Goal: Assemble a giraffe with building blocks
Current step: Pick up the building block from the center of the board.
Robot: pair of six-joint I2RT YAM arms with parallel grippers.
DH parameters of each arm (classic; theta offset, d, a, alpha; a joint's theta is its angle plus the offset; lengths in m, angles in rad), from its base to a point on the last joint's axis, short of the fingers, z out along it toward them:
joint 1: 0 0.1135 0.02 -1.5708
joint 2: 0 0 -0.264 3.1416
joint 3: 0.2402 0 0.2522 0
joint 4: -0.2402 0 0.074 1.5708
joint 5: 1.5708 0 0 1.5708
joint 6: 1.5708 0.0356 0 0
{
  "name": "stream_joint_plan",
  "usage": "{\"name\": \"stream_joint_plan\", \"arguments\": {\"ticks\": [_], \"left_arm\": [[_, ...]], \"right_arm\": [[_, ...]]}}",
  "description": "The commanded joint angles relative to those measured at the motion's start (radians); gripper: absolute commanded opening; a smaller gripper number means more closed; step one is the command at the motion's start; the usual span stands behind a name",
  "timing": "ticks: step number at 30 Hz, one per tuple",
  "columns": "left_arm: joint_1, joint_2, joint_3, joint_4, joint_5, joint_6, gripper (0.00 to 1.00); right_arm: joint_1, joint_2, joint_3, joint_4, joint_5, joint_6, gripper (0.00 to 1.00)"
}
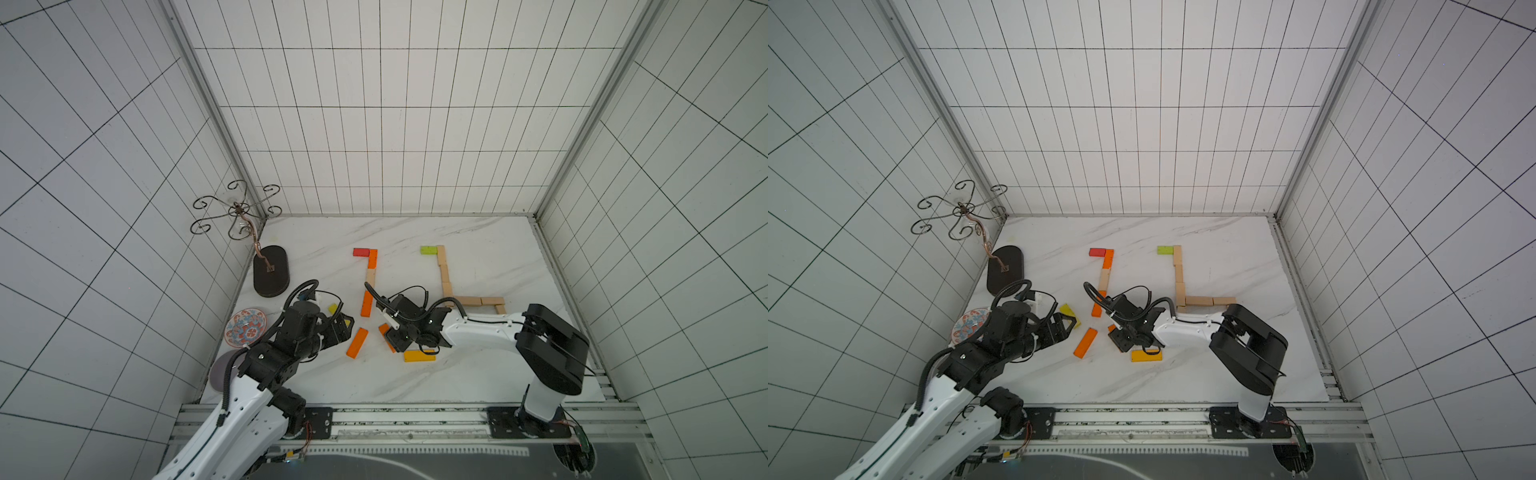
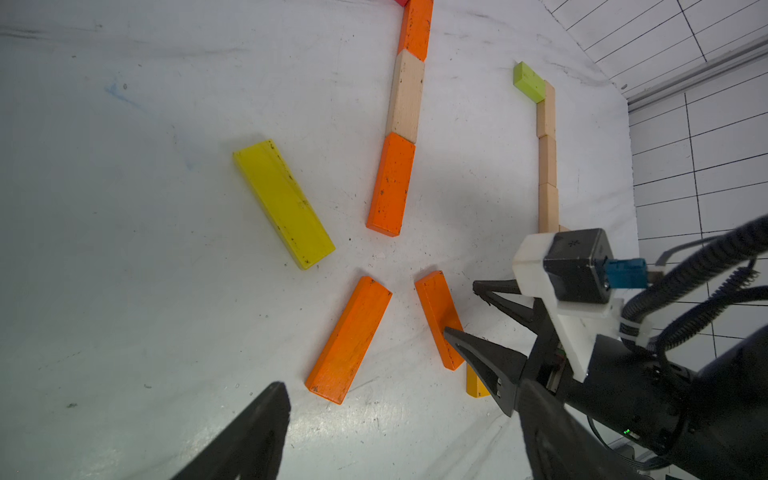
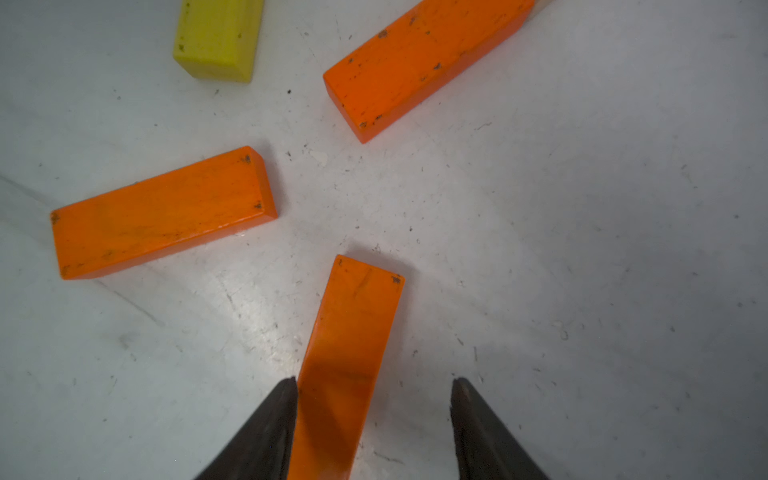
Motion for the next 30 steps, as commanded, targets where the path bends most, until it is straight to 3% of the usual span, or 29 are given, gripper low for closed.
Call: {"name": "stream_joint_plan", "arguments": {"ticks": [1,9,14,22,30], "left_arm": [[0.005,-0.013,-0.017,0.008,0.008,-0.021,0.86],[0.005,-0.024,-0.017,0.002,0.012,-0.022,0.86],[0.005,-0.033,-0.014,-0.002,0.013,-0.024,0.86],[0.005,-0.047,-0.007,-0.006,0.012,-0.029,0.86],[0.005,-0.057,0.000,-0.018,0.005,-0.028,0.85]], "right_arm": [[-0.010,0.040,0.124,-0.060,-0.036,-0.033,0.61],[-0.013,0.118,0.178,-0.116,-0.046,-0.036,0.56],[-0.028,0.129,0.183,-0.137,-0.026,-0.067,0.37],[-0.043,0.075,0.178,-0.100,-0.040,-0.333,0.18],[-0.102,0.110,0.234,-0.086,-0.108,-0.461,0.15]]}}
